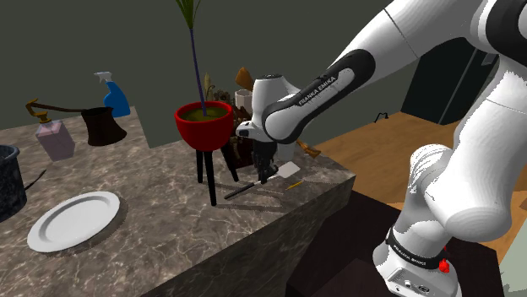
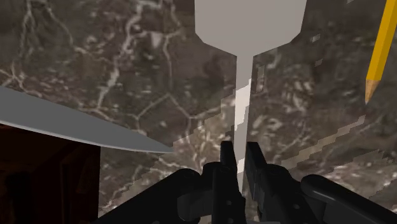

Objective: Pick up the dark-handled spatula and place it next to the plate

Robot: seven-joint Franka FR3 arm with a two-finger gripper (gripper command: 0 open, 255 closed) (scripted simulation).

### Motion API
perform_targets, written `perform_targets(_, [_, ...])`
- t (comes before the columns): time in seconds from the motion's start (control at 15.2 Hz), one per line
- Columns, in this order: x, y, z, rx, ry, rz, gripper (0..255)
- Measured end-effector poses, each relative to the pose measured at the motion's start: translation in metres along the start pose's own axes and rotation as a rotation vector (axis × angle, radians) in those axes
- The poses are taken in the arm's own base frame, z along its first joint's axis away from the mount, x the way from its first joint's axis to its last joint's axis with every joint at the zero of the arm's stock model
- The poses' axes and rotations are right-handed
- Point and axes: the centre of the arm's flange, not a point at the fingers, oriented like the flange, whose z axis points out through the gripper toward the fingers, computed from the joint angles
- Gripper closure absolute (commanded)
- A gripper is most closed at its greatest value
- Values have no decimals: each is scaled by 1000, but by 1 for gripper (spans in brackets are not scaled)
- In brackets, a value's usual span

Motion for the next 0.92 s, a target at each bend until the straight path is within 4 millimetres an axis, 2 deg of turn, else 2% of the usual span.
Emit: perform_targets(0.92, [5, 1, -68, -1, 0, 0, 255])
